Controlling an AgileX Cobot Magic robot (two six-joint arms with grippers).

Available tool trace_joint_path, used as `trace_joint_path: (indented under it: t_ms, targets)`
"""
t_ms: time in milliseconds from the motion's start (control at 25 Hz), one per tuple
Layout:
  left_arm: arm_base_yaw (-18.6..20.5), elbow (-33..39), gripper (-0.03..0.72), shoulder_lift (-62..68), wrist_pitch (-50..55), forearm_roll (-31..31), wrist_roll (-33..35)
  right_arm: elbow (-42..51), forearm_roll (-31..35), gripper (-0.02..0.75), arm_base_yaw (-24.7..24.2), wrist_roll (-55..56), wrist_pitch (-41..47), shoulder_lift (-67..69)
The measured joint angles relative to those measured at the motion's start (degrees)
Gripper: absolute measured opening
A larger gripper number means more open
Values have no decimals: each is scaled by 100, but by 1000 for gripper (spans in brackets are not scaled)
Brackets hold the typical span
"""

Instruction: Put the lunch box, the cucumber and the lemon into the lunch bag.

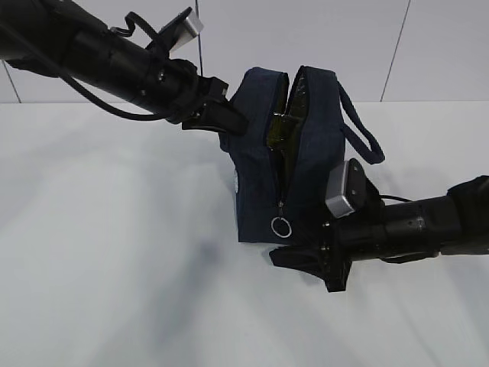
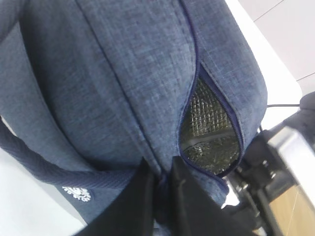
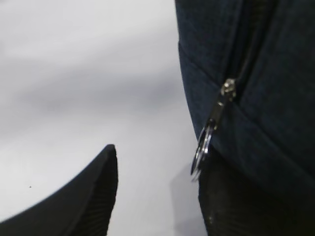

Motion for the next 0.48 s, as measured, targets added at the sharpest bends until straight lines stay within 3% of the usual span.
trace_joint_path:
  t_ms: [480]
  targets:
    - [0, 0, 17, 0, 0, 0, 0, -336, -10, 396, 213, 555, -418, 44]
